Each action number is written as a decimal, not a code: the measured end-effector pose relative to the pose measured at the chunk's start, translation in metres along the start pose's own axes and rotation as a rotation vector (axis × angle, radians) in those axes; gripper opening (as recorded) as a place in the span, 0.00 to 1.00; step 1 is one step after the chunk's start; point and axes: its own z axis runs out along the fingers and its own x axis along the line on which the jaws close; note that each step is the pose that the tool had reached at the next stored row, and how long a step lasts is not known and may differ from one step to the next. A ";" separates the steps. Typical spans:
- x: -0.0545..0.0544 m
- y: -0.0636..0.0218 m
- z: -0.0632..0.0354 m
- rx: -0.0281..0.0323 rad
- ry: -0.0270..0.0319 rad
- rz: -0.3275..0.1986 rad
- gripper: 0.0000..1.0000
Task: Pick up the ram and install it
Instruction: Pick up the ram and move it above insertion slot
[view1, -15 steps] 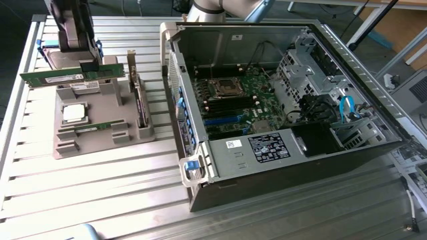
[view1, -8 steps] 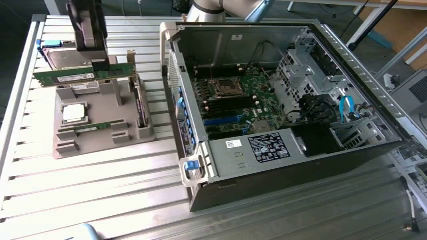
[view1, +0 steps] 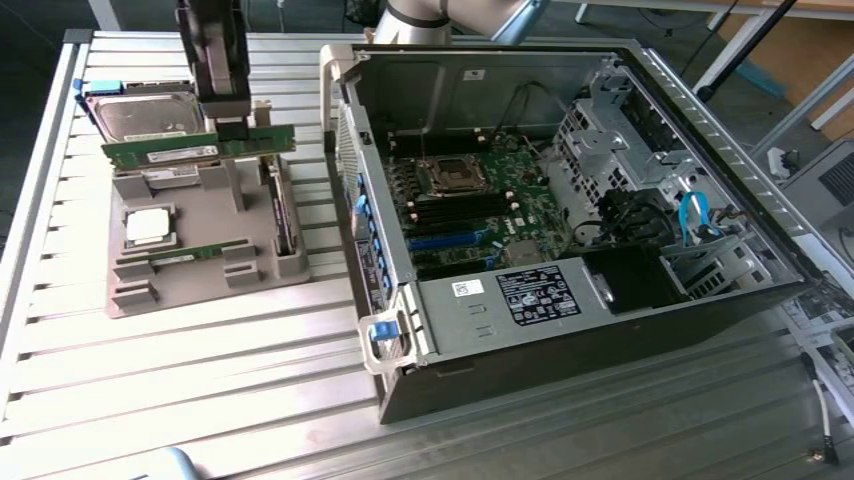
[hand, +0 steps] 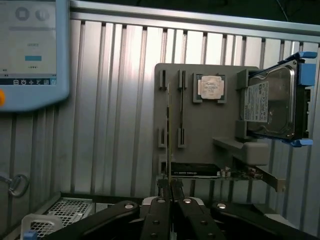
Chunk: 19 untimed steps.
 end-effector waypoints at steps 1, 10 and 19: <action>0.000 -0.0026 -0.0001 -0.0001 0.0000 0.000 0.12; 0.003 -0.0265 -0.0007 0.0000 0.0000 0.000 0.12; 0.006 -0.0544 -0.0015 -0.0001 0.0000 0.000 0.12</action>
